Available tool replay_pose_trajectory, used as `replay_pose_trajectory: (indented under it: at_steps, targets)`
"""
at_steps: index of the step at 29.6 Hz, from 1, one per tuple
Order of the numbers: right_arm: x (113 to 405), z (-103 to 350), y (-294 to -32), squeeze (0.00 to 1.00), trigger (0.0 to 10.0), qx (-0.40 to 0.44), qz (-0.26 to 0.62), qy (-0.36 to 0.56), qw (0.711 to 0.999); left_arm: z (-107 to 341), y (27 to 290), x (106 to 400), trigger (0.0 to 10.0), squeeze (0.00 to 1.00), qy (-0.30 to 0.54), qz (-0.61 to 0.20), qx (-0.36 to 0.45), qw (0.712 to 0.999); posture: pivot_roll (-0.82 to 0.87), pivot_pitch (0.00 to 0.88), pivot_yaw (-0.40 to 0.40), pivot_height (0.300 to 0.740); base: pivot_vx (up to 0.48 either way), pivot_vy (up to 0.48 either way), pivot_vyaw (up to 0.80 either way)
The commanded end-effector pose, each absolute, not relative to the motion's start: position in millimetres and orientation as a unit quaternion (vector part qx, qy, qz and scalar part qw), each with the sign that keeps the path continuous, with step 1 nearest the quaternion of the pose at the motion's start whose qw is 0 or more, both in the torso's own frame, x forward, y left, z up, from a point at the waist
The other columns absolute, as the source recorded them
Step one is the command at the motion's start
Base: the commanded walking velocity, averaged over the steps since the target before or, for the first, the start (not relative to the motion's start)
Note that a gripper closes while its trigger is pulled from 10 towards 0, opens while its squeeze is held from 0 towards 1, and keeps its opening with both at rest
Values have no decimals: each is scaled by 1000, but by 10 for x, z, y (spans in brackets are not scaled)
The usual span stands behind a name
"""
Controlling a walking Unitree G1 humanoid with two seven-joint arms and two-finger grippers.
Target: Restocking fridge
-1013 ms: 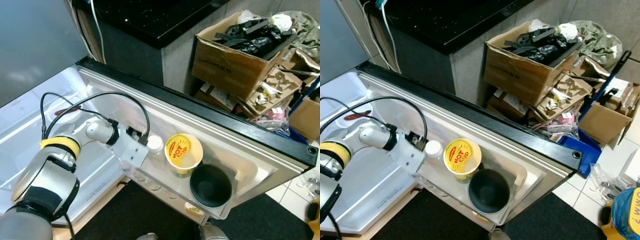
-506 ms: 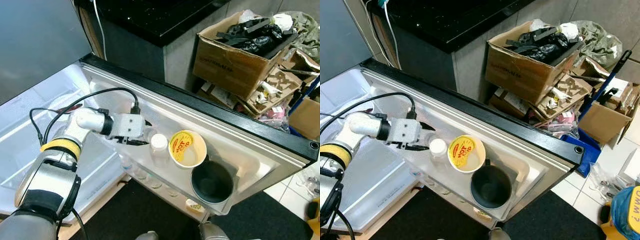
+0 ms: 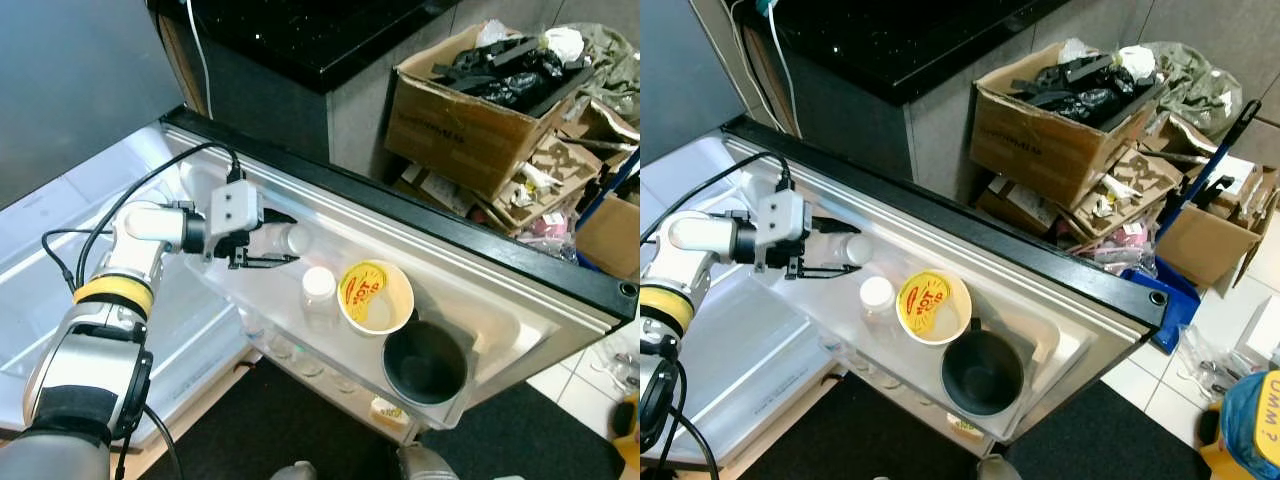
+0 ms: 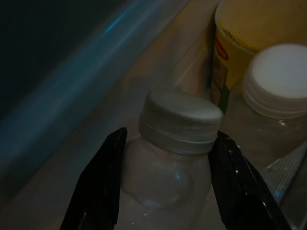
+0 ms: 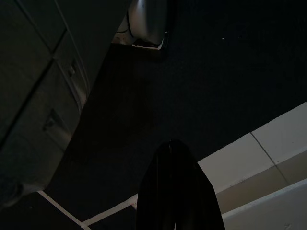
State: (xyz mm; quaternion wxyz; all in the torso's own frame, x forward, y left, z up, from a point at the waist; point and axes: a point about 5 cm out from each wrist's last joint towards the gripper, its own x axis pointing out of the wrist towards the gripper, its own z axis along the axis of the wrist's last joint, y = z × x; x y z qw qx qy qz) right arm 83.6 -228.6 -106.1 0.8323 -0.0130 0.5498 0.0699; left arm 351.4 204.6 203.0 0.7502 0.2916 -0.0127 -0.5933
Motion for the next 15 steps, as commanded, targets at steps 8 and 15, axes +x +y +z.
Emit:
replay_pose_trajectory:
  at_steps: [8,15]
  targets:
    - [811,-1078,-2243,0,10000,-6,73,555,828,2005,2164,3416,10000,0,-64,-571,152,805,-69,186,59,740,0,0,0]
    - [809,-1080,-2234,0,10000,-6,75,556,828,1907,2145,3353,10000,0,-85,-552,73,826,-64,186,58,740,0,0,0]
